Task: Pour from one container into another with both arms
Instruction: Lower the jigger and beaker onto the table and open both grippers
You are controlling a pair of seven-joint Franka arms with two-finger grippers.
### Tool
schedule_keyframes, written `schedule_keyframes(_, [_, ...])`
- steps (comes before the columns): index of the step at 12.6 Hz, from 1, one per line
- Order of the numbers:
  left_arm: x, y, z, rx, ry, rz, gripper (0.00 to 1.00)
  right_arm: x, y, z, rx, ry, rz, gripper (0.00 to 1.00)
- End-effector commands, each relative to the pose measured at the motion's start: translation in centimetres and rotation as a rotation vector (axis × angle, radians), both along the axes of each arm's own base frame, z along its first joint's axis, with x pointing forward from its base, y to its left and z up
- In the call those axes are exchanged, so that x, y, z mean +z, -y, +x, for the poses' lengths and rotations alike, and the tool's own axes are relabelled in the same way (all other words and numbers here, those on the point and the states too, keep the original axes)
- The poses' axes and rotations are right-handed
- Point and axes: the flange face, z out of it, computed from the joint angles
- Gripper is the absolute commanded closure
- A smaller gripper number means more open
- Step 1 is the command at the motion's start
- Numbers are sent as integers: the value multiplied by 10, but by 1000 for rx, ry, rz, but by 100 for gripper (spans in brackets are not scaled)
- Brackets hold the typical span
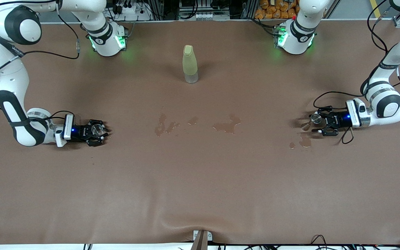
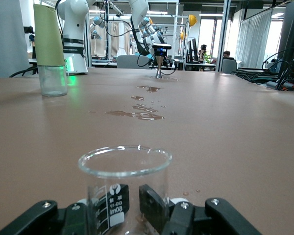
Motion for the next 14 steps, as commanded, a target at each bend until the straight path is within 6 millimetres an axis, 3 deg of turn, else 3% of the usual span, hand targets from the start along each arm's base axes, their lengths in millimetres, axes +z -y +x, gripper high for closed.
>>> schedule_keyframes(1, [14, -18, 7, -53, 32, 45, 0, -3, 9, -2, 34, 148, -11, 35])
schedule_keyframes(3, [27, -40, 13, -74, 29, 121, 0, 5, 14, 3, 33, 167, -22, 13])
schedule_keyframes(5, [45, -63, 17, -77, -64, 217, 0, 13, 21, 15, 32, 197, -40, 0])
schedule_keyframes(7, [76, -78, 25, -70, -138, 316, 0, 29, 26, 28, 45, 231, -63, 0])
schedule_keyframes(9, [106, -91, 33, -61, -156, 399, 0, 52, 43, 42, 41, 234, -130, 0])
schedule_keyframes(14, [209, -113, 69, 93, -278, 612, 0, 145, 86, 51, -16, -65, -368, 0])
